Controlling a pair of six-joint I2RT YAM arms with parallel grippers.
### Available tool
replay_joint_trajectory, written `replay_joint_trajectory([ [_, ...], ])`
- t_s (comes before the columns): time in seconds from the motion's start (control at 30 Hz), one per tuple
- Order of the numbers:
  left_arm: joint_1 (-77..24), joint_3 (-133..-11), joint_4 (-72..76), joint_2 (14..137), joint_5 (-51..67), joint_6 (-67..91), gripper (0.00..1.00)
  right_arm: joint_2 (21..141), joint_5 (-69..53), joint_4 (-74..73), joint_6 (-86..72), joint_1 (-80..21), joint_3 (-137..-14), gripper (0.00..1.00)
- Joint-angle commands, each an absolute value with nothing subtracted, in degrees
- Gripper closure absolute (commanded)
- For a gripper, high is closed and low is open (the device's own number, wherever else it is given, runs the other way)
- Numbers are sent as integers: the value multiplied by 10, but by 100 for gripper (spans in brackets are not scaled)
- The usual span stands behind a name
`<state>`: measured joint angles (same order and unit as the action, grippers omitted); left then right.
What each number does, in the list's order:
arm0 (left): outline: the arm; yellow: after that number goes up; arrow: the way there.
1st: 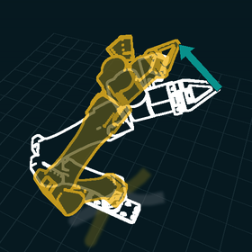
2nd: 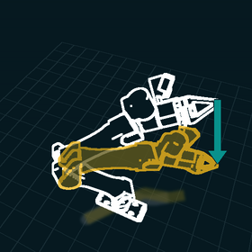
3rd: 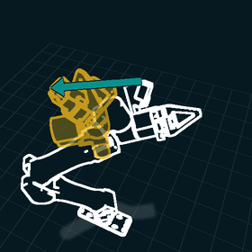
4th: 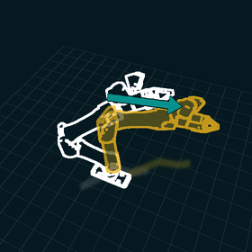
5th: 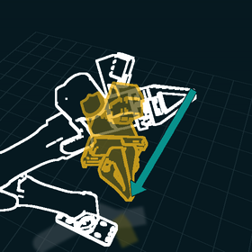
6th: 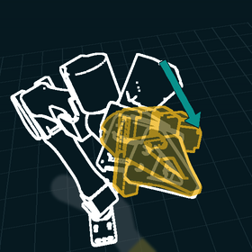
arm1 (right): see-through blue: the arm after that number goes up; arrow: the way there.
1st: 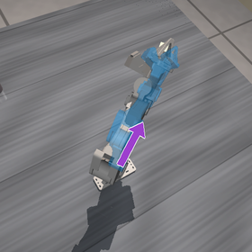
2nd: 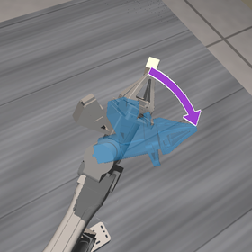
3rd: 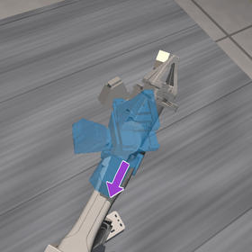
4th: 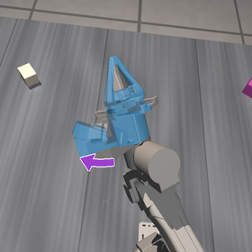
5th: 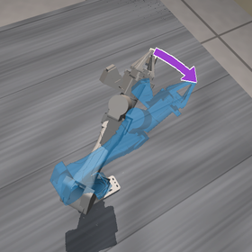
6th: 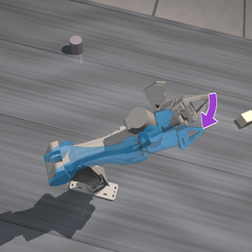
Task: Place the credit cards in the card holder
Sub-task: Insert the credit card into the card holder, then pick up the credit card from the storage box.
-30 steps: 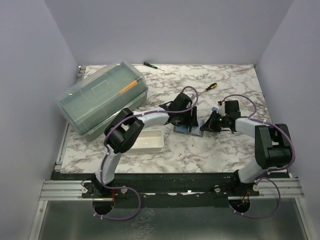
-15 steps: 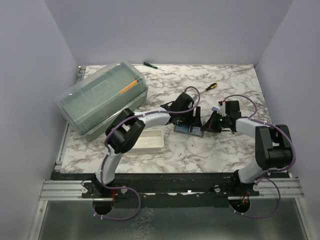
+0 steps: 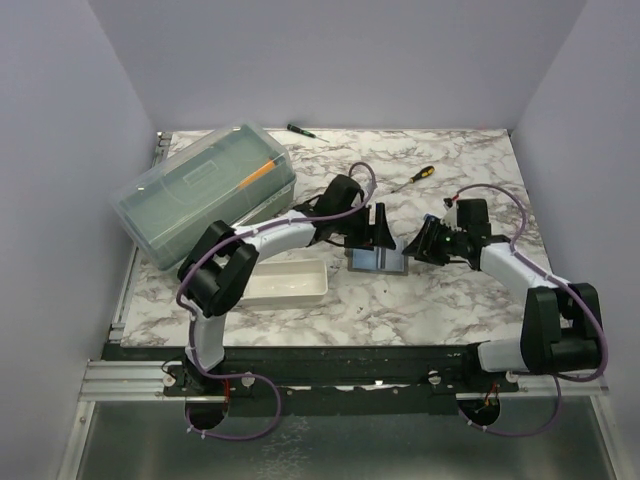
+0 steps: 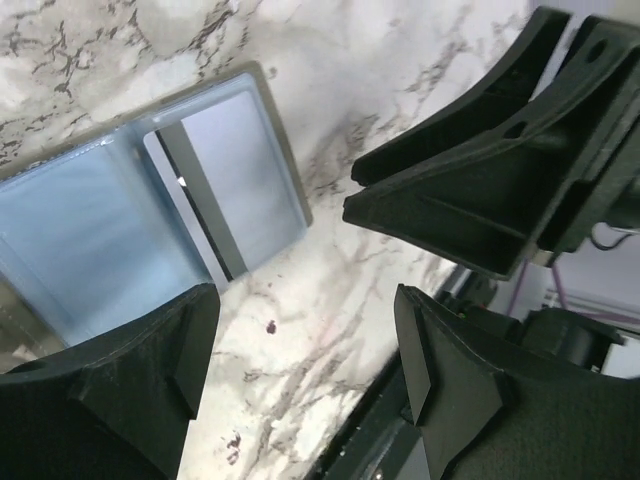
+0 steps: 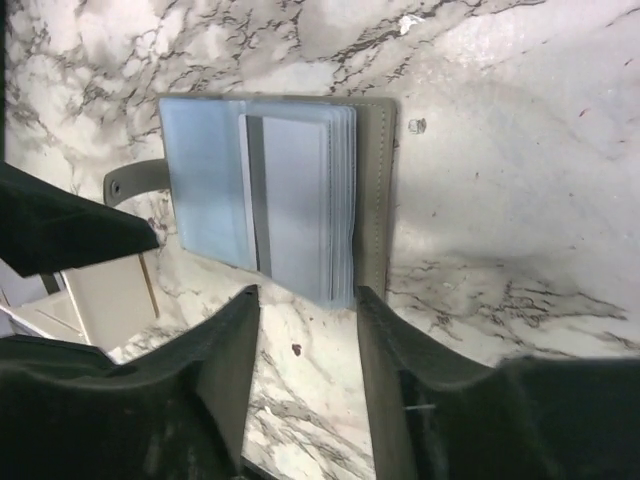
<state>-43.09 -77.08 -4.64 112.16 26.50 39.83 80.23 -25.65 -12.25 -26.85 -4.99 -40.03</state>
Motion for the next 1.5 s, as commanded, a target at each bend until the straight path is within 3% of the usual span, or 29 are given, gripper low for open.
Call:
replay_joint_trajectory([
  [0.0,-415,-755,-64,1048,314,399,23,750,-242,-173,-270,-72,-401,49],
  [0.13,-403,-756,-141,948,267,338,23,697,-263,-157,-327,-127,-393,44],
  [0.33,-398,-765,-279,739,93,222,19,689,-209,-1,-505,-328,-392,42],
  [0.47,-396,-780,-340,631,10,189,16,774,-146,148,-597,-460,-417,41],
  [0.67,-397,-783,-385,548,-27,173,13,971,-101,190,-614,-575,-581,36],
  [1.0,-397,-746,-397,489,16,156,13,1202,-53,60,-630,-623,-808,35],
  [1.27,-397,-725,-396,465,19,148,13,1266,-65,26,-641,-627,-882,36],
  [1.47,-397,-722,-398,454,15,140,13,1292,-88,35,-654,-629,-907,42],
])
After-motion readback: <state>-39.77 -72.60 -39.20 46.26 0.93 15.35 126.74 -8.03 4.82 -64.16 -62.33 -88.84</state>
